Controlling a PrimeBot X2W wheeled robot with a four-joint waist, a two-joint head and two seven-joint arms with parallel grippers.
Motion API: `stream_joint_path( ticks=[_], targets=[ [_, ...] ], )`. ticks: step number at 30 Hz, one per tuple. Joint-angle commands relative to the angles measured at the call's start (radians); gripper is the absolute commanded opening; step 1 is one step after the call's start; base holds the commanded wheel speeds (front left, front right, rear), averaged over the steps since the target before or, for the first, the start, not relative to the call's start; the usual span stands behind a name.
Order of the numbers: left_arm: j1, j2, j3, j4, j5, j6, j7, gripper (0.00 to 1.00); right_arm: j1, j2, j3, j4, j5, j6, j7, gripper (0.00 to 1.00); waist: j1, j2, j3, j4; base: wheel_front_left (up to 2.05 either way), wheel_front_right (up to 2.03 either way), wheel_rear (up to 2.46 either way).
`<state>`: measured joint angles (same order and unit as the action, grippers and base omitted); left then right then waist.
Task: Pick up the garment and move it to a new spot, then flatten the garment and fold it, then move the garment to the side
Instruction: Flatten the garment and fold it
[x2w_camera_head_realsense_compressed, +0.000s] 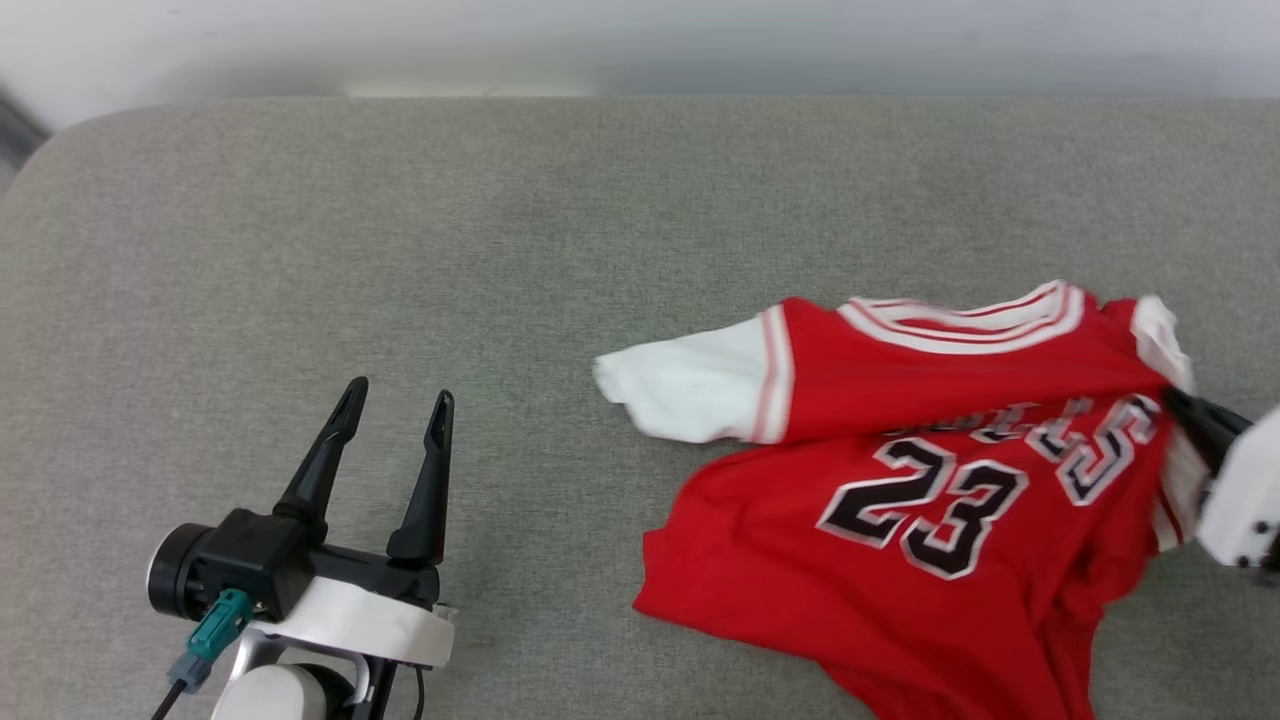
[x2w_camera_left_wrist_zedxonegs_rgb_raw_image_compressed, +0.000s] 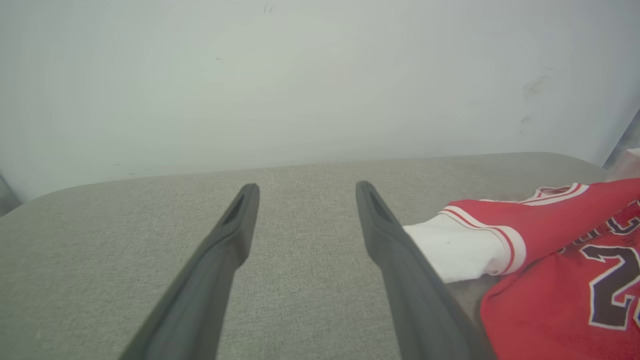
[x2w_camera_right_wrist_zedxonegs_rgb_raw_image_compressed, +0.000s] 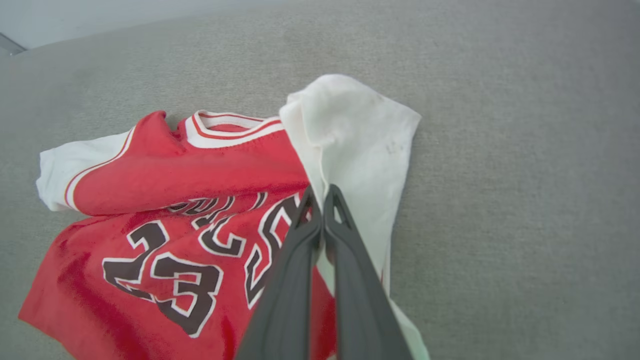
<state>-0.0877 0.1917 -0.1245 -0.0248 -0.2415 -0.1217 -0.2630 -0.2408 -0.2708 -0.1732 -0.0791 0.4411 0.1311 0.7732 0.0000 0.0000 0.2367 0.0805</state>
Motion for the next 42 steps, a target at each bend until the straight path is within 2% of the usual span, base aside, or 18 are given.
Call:
stream_joint_path(
  ticks=[1, 5, 13, 14, 18, 22, 28, 34, 37, 42],
  targets=[
    [0.0, 0.001, 0.0, 0.003, 0.003, -0.002, -0.002, 1.0, 0.016, 0.002, -0.031, 0.017, -0.002, -0.001, -0.011, 0.0, 0.0, 0.0, 0.008, -0.005, 0.0, 0.0, 0.0],
    [-0.013, 0.002, -0.005, 0.013, 0.005, -0.005, -0.002, 1.0, 0.038, 0.016, -0.125, 0.099, -0.022, -0.001, -0.053, 0.0, 0.0, 0.0, 0.022, -0.013, 0.0, 0.0, 0.0],
    [-0.023, 0.009, -0.014, 0.037, 0.008, -0.007, -0.002, 1.0, 0.019, 0.045, -0.275, 0.284, -0.155, -0.001, -0.165, 0.0, 0.0, 0.0, 0.024, -0.026, 0.0, 0.0, 0.0],
    [-0.022, 0.01, -0.013, 0.038, 0.008, -0.007, -0.002, 1.0, 0.014, 0.047, -0.285, 0.301, -0.173, -0.001, -0.178, 1.0, 0.0, 0.0, 0.023, -0.029, 0.0, 0.0, 0.0],
    [-0.019, 0.008, -0.017, 0.045, 0.009, -0.007, -0.002, 1.0, -0.005, 0.04, -0.276, 0.344, -0.249, -0.001, -0.241, 1.0, 0.0, 0.0, 0.012, -0.041, 0.0, 0.0, 0.0],
    [-0.014, 0.01, -0.017, 0.044, 0.005, -0.007, -0.002, 1.0, -0.026, 0.04, -0.241, 0.313, -0.285, -0.001, -0.335, 1.0, 0.0, 0.0, -0.012, -0.062, 0.0, 0.0, 0.0],
    [-0.021, 0.007, -0.023, 0.026, -0.016, -0.008, -0.002, 1.0, -0.011, 0.028, -0.114, 0.166, -0.258, -0.001, -0.517, 1.0, 0.0, 0.0, -0.049, -0.101, 0.0, 0.0, 0.0],
    [-0.066, 0.012, -0.072, 0.011, -0.077, -0.009, 0.031, 1.0, 0.042, 0.091, -0.06, 0.003, -0.224, -0.001, -0.711, 1.0, 0.0, 0.0, -0.052, -0.149, 0.0, 0.0, 0.0],
    [-0.119, 0.034, -0.136, -0.007, -0.14, -0.009, 0.107, 1.0, 0.066, 0.126, -0.046, -0.062, -0.23, -0.001, -0.793, 1.0, 0.0, 0.0, -0.036, -0.175, 0.0, 0.0, 0.0],
    [-0.278, 0.1, -0.273, -0.008, -0.312, -0.009, 0.38, 1.0, 0.08, 0.165, -0.052, -0.113, -0.25, -0.001, -0.879, 1.0, 0.0, 0.0, 0.004, -0.22, 0.0, 0.0, 0.0]
  ],
)
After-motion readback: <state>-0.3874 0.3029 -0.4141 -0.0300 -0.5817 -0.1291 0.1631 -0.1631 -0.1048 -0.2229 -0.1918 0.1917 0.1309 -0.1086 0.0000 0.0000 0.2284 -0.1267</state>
